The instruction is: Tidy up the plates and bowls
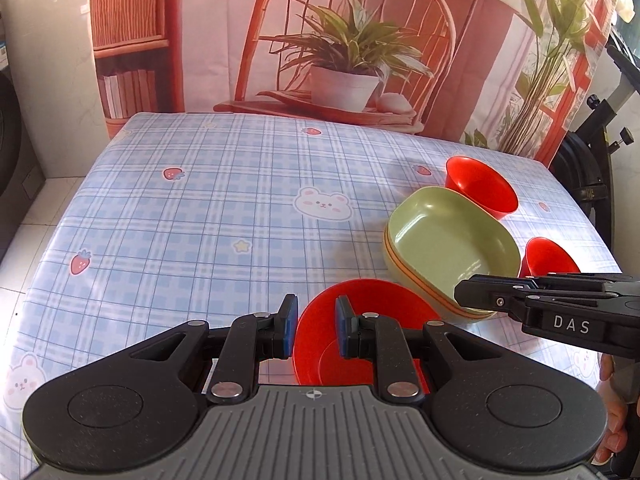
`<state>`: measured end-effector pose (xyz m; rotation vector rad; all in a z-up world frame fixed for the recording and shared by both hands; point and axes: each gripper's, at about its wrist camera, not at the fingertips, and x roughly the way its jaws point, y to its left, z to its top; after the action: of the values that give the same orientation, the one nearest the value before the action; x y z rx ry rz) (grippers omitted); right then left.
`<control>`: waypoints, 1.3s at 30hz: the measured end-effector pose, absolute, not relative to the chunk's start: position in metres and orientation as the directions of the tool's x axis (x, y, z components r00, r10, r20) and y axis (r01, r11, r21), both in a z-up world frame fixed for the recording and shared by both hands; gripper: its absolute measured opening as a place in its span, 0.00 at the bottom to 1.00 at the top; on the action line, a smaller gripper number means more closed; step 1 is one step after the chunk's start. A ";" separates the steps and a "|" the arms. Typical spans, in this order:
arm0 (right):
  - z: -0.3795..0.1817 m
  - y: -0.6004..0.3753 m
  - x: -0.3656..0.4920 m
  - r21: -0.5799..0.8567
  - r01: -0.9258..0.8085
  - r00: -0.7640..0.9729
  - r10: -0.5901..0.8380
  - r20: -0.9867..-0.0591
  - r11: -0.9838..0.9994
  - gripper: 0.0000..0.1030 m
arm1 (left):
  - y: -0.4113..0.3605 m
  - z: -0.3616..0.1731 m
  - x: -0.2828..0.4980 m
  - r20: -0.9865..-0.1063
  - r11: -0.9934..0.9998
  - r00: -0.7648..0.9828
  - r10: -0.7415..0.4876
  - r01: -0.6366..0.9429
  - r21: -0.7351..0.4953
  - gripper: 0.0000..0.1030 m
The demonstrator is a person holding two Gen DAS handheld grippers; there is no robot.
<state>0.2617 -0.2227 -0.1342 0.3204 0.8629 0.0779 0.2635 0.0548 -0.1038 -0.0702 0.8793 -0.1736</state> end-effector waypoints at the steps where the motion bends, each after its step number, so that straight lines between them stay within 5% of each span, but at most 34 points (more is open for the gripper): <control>1: -0.136 -0.220 0.261 0.307 0.056 0.644 0.200 -0.739 0.950 0.13 | 0.059 -0.107 0.263 -0.765 0.984 0.618 -0.180 0.113 -0.140 0.20; 28: -0.164 -0.198 0.263 0.293 0.041 0.555 0.222 -0.802 0.955 0.09 | 0.064 -0.142 0.250 -0.815 0.981 0.549 -0.186 0.050 -0.189 0.20; 39: -0.163 -0.200 0.261 0.301 0.044 0.565 0.224 -0.794 0.953 0.07 | 0.058 -0.141 0.247 -0.813 0.981 0.550 -0.189 0.070 -0.181 0.12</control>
<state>0.2606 -0.1997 -0.1634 0.3027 0.9682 0.1078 0.2470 0.0581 -0.1413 -0.1330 0.9767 -0.1538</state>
